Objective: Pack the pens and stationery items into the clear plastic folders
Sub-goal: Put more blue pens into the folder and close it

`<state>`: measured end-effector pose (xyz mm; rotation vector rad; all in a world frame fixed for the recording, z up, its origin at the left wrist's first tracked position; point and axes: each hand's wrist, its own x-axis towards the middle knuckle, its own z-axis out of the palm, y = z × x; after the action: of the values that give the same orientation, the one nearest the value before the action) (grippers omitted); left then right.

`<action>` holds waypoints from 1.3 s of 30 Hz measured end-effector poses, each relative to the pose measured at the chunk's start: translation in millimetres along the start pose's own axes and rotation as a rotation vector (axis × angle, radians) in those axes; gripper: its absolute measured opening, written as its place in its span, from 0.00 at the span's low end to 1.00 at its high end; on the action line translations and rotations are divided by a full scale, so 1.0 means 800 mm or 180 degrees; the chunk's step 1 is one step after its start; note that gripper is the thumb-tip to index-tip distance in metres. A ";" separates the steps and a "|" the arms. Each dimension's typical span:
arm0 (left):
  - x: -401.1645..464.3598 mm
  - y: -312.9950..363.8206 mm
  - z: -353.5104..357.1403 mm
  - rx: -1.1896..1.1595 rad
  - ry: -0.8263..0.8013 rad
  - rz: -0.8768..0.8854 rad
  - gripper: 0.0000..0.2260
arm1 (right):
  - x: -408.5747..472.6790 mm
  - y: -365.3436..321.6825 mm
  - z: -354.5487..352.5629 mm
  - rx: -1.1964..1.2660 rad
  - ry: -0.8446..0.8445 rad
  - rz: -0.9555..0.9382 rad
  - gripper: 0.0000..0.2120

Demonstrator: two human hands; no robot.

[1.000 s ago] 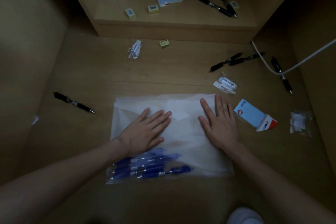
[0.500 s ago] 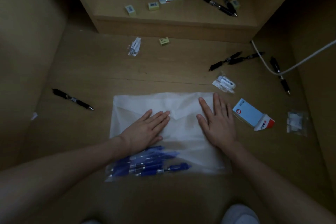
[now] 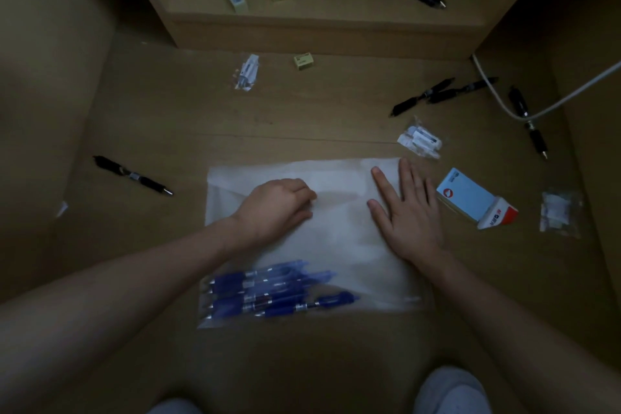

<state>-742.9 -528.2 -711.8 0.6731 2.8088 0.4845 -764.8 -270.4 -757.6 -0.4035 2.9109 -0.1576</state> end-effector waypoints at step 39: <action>-0.071 -0.004 0.037 -0.0390 -0.0068 -0.0252 0.26 | -0.005 -0.026 -0.021 0.0267 0.0347 -0.0276 0.28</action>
<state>-686.1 -549.8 -732.8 0.5369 2.7466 0.6248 -759.0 -288.0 -737.4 -0.5230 2.9815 -0.3231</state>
